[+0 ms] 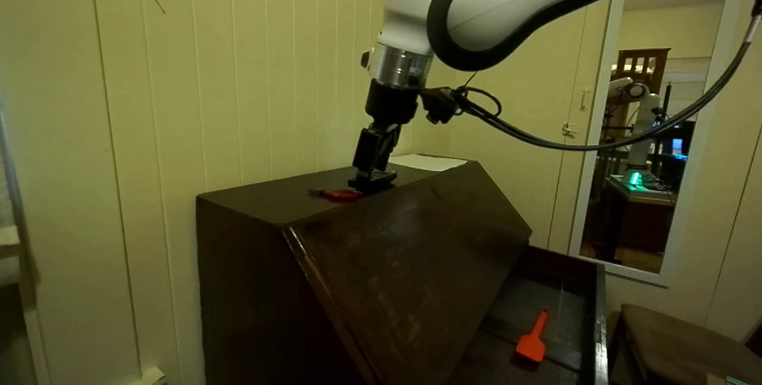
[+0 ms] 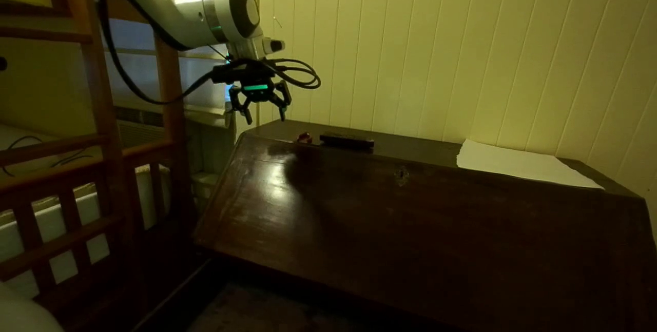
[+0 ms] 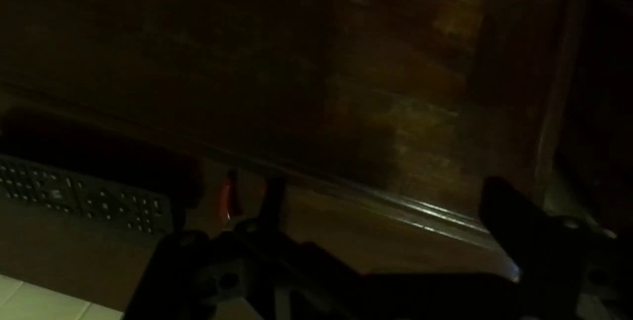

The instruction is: Remove the red pliers from the top and put it on the desk

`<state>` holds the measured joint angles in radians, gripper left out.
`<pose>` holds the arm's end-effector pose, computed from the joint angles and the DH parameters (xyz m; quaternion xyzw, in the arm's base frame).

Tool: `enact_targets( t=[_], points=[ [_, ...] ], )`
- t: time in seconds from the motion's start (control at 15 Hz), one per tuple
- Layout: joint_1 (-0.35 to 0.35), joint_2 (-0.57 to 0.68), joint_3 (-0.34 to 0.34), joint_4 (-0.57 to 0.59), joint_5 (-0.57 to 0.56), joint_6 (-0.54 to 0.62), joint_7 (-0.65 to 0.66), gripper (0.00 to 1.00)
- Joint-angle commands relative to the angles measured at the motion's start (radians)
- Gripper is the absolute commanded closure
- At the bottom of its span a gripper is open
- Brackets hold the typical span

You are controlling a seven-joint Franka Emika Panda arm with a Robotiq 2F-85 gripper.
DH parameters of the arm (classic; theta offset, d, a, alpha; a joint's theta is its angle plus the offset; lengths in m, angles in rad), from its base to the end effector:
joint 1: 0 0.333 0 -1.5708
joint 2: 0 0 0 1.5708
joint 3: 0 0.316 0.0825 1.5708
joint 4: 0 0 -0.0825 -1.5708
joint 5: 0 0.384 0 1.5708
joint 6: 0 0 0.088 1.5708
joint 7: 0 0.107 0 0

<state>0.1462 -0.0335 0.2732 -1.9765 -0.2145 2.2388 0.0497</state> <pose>0.5275 0.2300 0.5121 0.9564 0.2336 0.1643 0.0608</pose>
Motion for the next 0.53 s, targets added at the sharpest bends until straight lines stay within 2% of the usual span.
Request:
enact_targets(
  t=[0.0,0.47],
  points=[
    [0.019,0.146,-0.032,0.15,-0.041,0.044,0.007,0.0],
    [0.021,0.265,-0.089,0.221,-0.02,0.222,-0.043,0.0]
  ],
)
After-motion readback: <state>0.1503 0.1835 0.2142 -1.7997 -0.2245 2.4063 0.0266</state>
